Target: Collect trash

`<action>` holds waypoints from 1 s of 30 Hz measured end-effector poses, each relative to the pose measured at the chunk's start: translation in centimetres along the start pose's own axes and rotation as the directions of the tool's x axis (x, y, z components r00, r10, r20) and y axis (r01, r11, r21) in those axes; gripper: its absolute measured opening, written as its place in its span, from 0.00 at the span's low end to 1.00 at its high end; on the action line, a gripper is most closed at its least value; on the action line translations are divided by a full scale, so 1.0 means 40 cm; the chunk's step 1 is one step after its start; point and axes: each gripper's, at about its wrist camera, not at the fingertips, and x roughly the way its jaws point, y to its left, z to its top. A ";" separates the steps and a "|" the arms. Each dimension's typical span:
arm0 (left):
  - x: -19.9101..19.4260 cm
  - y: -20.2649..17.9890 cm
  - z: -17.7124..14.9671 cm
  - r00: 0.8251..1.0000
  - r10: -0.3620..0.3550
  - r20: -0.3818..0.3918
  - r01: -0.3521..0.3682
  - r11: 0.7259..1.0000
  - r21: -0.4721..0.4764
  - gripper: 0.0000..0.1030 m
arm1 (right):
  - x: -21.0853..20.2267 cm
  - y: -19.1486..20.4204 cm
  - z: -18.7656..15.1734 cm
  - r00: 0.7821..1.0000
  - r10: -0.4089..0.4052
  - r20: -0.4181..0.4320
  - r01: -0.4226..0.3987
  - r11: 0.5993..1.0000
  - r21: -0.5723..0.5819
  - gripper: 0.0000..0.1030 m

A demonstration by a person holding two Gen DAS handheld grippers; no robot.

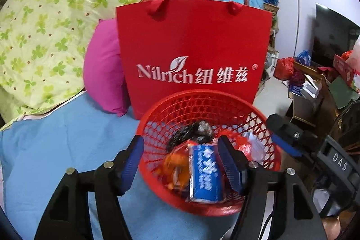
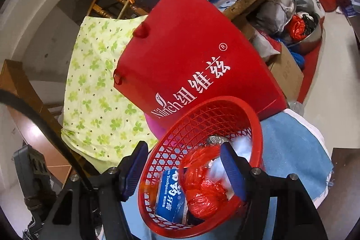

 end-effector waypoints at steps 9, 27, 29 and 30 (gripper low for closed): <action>-0.158 0.103 -0.083 0.997 0.068 0.039 -0.066 0.996 -0.061 0.82 | -0.046 0.070 -0.032 0.999 0.005 0.043 0.000 0.995 -0.104 0.68; -0.498 0.142 -0.168 0.951 0.289 0.108 -0.280 0.955 -0.096 0.93 | -0.314 0.353 -0.187 0.987 -0.160 0.018 0.150 0.873 -0.465 0.73; -0.524 0.135 -0.167 0.944 0.307 0.124 -0.297 0.951 -0.088 0.94 | -0.344 0.375 -0.194 0.986 -0.168 0.013 0.154 0.865 -0.477 0.73; -0.543 0.131 -0.167 0.939 0.315 0.135 -0.306 0.948 -0.082 0.94 | -0.357 0.385 -0.197 0.985 -0.170 0.012 0.155 0.863 -0.481 0.73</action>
